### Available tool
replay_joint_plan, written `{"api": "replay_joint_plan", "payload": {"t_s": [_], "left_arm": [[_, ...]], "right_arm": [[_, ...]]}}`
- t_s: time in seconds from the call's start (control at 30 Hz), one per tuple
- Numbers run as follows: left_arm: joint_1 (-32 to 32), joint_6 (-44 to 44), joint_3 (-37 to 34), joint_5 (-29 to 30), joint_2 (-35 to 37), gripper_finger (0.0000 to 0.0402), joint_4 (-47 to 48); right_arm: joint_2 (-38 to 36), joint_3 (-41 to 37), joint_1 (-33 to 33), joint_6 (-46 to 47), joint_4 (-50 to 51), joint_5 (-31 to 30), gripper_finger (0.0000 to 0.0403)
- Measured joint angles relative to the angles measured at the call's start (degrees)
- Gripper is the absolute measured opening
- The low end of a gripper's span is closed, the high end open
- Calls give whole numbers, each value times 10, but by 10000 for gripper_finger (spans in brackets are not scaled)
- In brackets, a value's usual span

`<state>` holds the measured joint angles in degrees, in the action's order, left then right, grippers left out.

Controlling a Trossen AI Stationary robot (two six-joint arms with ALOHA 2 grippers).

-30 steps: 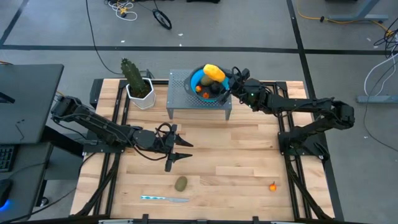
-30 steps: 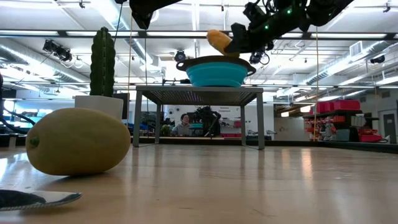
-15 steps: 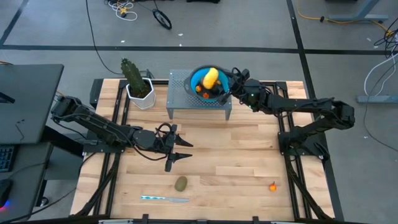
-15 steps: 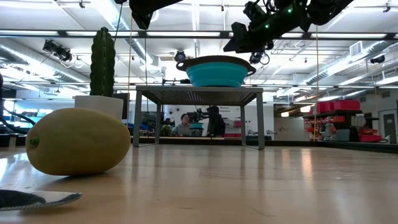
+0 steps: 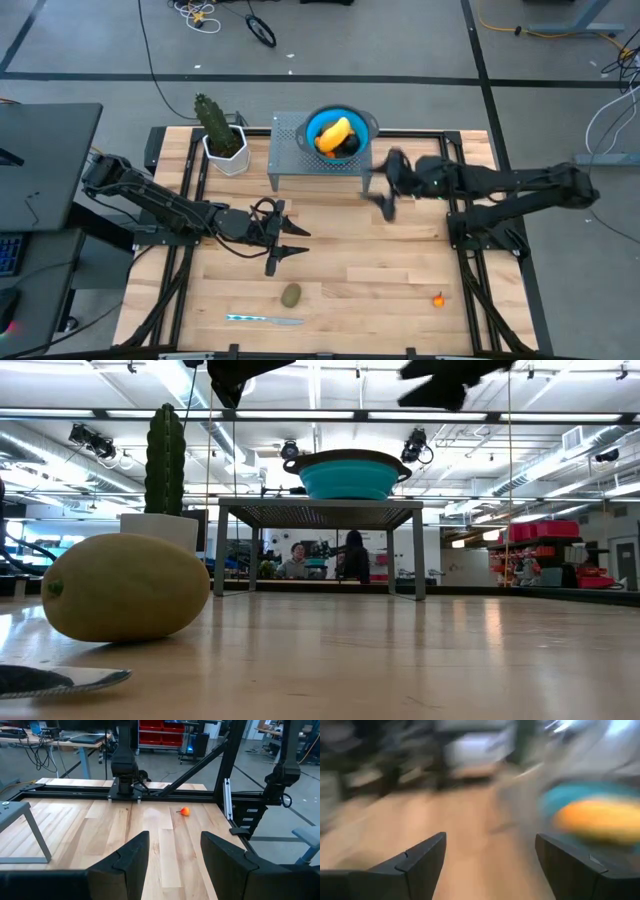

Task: Pick & Place Fruit
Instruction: Put the orange peach in the blue strainer bowl on the shelf

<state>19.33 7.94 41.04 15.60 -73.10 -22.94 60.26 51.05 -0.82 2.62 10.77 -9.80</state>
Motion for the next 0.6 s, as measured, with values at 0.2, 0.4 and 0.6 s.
{"api": "replay_joint_plan", "payload": {"t_s": [0.2, 0.4, 0.6], "left_arm": [[0, 0, 0, 0, 0, 187, -5], [0, 10, 0, 0, 0, 187, -7], [0, 9, 0, 0, 0, 187, -5]], "right_arm": [[-8, 0, 81, 140, 201, 148, 313], [15, 0, 170, 225, 302, 146, 310], [42, 0, 249, 307, 306, 146, 309]]}}
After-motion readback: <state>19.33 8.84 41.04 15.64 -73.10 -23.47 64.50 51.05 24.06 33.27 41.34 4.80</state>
